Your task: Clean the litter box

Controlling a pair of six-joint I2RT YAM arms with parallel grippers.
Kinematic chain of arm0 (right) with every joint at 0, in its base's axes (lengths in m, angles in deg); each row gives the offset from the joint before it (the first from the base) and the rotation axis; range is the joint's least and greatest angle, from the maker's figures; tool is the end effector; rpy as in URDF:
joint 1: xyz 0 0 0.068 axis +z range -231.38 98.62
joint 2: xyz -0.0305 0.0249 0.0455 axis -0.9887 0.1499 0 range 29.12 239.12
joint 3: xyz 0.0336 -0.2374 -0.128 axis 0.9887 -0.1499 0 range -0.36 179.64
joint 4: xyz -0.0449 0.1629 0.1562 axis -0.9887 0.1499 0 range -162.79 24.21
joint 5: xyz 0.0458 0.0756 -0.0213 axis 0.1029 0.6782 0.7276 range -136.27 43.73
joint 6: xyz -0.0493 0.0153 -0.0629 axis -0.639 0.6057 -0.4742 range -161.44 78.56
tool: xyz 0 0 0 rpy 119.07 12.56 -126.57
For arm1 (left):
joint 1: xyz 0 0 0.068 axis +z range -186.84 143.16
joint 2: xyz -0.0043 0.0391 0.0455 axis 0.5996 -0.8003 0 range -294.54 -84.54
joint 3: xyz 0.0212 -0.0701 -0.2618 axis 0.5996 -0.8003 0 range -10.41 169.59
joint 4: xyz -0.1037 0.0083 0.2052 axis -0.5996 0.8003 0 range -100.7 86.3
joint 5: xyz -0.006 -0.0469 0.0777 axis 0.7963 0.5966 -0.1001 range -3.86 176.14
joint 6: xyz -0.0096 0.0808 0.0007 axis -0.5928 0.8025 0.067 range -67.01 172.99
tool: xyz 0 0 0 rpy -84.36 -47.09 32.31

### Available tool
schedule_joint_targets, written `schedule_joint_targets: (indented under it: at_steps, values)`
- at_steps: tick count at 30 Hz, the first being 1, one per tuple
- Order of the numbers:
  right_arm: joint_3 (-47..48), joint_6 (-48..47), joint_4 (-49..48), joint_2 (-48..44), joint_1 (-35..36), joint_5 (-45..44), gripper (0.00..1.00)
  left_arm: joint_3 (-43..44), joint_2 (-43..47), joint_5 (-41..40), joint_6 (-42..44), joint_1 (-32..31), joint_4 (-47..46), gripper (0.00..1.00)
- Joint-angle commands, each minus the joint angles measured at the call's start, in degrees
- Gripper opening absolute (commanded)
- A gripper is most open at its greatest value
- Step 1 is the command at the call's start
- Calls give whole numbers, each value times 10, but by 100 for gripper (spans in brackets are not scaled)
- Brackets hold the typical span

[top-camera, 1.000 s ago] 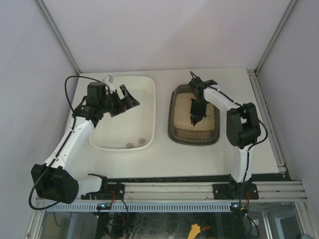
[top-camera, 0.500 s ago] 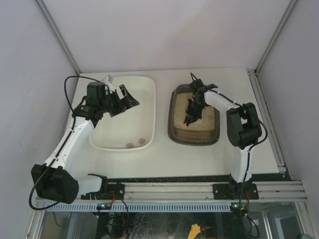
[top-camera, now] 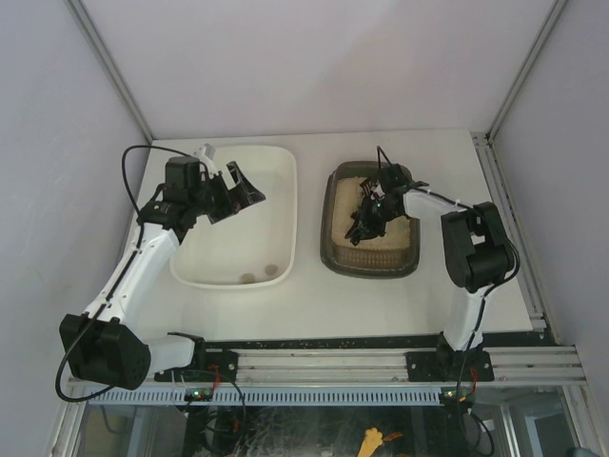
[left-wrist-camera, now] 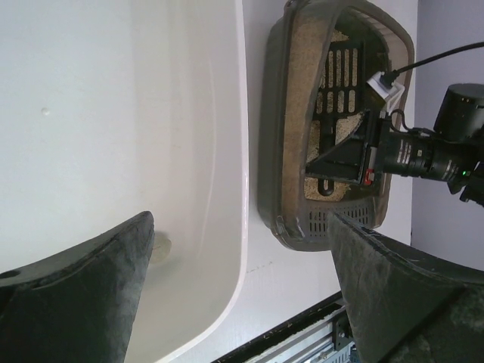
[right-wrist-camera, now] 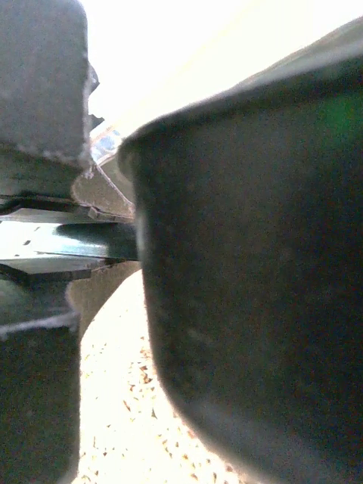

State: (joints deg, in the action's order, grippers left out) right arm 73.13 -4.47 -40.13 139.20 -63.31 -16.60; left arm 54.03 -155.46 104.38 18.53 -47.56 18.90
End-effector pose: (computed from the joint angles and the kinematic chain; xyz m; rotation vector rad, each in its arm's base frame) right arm 0.3348 0.1460 0.1562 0.3394 2.9007 0.9318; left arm 0.2559 -0.0710 0.3149 -0.2855 2.2593 -0.7797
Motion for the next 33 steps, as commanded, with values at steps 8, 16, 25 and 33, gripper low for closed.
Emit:
schedule_joint_targets:
  at_steps: [8,16,25,33]
  values:
    - [-175,45,-215,-119,0,139,0,-14,-5,12,3,4,-20,99]
    - [-207,49,-219,-158,-28,142,0,-14,-7,10,4,4,-23,99]
    - [-241,89,-214,-245,-15,115,0,-10,-8,6,4,4,-22,98]
    - [-359,91,-315,-350,12,81,0,-12,7,-24,9,4,-33,97]
